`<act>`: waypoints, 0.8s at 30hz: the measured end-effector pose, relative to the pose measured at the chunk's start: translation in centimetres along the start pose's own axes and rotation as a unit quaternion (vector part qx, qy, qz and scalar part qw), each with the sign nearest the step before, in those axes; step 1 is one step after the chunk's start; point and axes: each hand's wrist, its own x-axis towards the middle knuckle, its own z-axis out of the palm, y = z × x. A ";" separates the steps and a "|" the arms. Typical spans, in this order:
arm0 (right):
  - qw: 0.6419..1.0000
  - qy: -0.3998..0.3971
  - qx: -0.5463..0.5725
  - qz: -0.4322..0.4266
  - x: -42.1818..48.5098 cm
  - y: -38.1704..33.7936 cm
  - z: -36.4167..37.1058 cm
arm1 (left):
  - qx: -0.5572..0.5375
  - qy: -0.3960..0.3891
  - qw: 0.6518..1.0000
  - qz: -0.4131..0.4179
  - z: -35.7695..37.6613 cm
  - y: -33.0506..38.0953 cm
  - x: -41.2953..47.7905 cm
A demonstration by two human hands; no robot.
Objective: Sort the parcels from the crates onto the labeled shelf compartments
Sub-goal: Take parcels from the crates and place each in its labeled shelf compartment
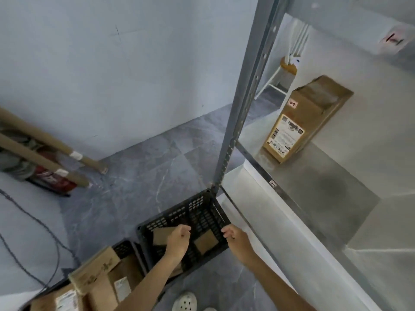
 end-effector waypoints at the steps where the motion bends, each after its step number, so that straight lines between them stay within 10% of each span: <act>1: 1.000 -0.008 -0.017 0.012 2.0 1.1 1.0 | -0.010 0.000 1.000 -0.014 0.8 -1.5 1.7; 15: 0.979 -0.106 -0.115 0.127 35.3 25.6 20.5 | -0.072 -0.110 0.967 -0.218 18.3 -28.6 33.6; 24: 0.975 -0.110 -0.067 0.179 40.1 30.8 26.3 | -0.249 -0.130 0.924 -0.260 23.2 -33.4 37.3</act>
